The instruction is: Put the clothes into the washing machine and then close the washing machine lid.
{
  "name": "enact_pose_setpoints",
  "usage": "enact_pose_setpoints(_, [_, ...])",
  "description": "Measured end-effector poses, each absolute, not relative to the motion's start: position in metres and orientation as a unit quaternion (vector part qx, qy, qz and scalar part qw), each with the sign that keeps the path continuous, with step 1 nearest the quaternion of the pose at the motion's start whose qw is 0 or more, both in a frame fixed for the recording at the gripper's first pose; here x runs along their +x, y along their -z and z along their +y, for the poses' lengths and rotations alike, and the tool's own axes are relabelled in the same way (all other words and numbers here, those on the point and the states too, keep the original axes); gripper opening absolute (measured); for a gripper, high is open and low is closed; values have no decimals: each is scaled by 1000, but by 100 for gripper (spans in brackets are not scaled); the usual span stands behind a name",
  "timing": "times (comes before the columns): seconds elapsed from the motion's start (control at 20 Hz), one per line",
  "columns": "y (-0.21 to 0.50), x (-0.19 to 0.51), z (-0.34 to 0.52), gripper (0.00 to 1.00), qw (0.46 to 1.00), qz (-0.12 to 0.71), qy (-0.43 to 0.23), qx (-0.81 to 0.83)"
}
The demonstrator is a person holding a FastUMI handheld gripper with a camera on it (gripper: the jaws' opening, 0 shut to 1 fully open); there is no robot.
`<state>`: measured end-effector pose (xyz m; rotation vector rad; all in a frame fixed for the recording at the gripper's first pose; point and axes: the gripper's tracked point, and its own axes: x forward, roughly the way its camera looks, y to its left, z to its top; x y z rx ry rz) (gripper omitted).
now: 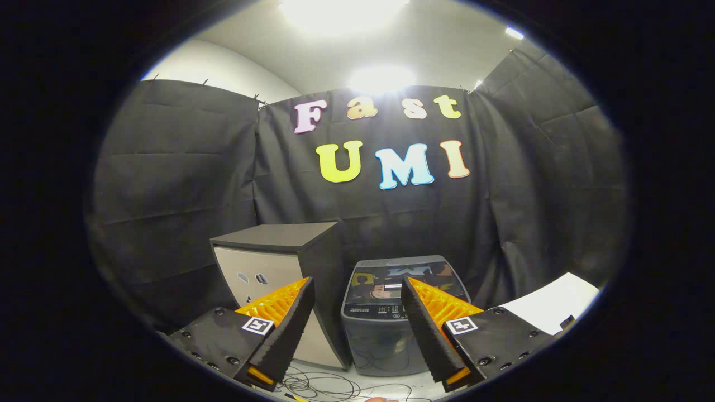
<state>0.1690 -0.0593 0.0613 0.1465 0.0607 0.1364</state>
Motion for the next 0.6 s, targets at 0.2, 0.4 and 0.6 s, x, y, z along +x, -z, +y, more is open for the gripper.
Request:
enact_pose_setpoints(0.2, [-73,165,-61,96,996,13,-63,59])
enact_pose_setpoints(0.4, [-81,162,-62,96,997,1,-65,47])
enact_pose_setpoints(0.6, [-82,160,-58,96,997,2,-71,35])
